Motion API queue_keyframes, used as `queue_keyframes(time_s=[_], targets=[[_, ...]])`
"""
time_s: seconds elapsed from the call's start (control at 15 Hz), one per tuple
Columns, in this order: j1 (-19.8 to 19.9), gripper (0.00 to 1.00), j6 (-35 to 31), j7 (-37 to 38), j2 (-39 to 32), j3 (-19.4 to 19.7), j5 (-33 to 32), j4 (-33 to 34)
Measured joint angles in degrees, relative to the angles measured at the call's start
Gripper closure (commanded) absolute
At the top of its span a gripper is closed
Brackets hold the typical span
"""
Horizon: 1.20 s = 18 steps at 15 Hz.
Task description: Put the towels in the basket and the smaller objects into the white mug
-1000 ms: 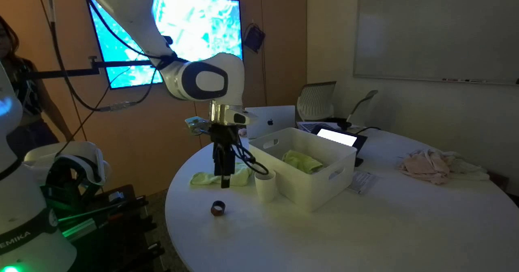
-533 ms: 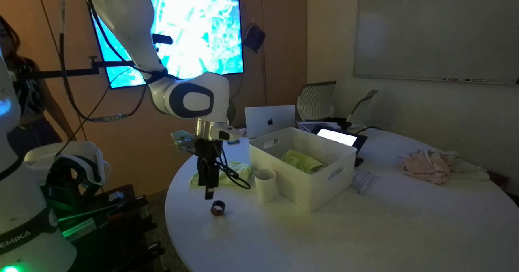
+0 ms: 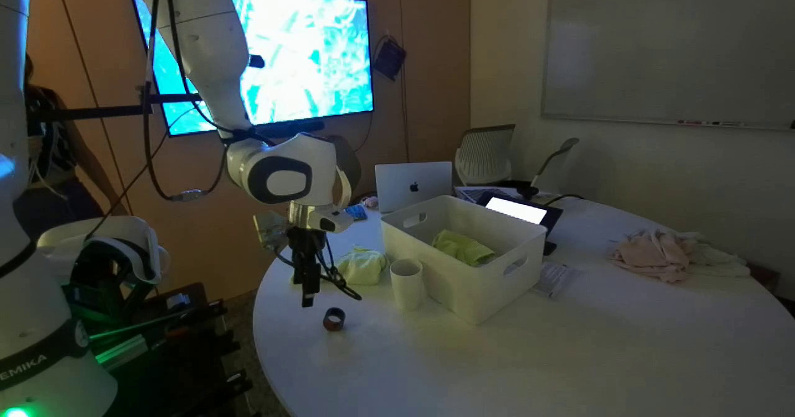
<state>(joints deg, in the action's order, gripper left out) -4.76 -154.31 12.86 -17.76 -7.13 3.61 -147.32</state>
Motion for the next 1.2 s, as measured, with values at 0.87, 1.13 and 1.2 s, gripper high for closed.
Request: queue_keyframes(time_s=[0.87, 1.13, 1.2], targets=[[5.1, 0.00, -4.8, -14.2, -7.7, -9.4, 14.7, 4.6], [6.2, 0.00, -4.8, -15.7, -10.0, -9.7, 14.7, 5.9], [6.5, 0.00, -4.8, -16.0, -10.5, -9.8, 14.7, 6.2]])
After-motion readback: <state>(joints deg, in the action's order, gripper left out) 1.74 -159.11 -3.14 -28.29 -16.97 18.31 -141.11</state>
